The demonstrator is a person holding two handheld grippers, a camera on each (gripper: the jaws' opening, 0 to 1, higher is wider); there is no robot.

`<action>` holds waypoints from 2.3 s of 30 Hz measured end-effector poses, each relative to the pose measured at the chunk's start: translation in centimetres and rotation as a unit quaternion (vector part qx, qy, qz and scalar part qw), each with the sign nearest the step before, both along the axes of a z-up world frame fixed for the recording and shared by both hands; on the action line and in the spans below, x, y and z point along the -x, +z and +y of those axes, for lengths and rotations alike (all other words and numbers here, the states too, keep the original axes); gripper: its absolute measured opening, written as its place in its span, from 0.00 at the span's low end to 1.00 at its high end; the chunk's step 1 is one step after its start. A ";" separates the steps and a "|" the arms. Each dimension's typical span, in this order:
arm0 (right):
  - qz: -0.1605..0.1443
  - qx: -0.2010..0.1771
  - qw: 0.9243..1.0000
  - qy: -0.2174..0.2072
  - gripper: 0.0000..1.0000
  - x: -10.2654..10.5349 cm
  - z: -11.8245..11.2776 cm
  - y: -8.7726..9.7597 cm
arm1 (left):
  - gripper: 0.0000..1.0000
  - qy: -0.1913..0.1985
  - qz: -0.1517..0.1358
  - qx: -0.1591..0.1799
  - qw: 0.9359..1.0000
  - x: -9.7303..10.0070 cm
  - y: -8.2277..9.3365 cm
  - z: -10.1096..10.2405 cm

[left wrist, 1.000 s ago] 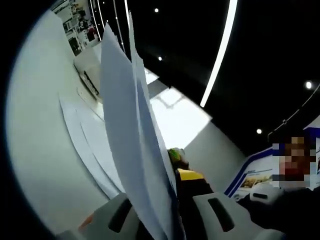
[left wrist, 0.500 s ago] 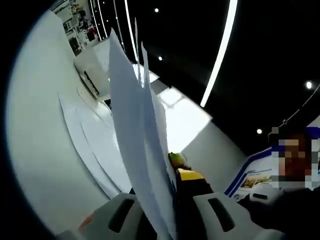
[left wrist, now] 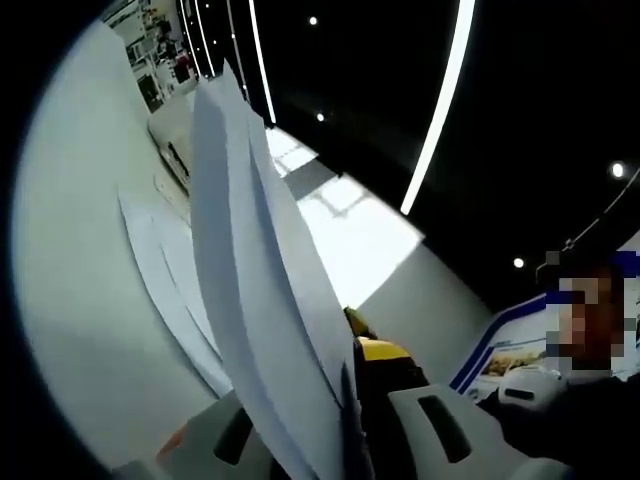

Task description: Organize the stack of printing papers by aligning and flattening the scattered papers on the table

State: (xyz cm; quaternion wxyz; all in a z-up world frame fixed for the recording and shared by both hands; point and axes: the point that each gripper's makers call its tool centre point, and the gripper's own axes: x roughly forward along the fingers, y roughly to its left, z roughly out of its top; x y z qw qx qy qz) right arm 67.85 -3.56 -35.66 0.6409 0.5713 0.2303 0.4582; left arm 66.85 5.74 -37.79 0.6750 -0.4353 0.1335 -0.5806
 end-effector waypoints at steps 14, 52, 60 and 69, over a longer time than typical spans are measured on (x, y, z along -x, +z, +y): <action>0.014 0.004 1.000 -0.020 0.00 0.7 1.8 -1.8 | 0.14 0.000 0.000 0.001 1.000 -0.1 0.0 0.0; -0.063 0.074 0.988 -0.118 0.00 1.4 2.8 -2.8 | 0.13 0.001 0.001 -0.002 1.000 -0.2 -0.1 0.1; -0.095 0.098 0.982 -0.133 0.00 1.6 2.8 -2.5 | 0.12 0.002 0.000 -0.007 1.000 -0.3 -0.3 0.1; -0.176 0.159 0.963 -0.130 0.07 2.4 4.2 -1.9 | 0.06 0.006 -0.016 -0.019 1.000 -0.2 -0.5 0.0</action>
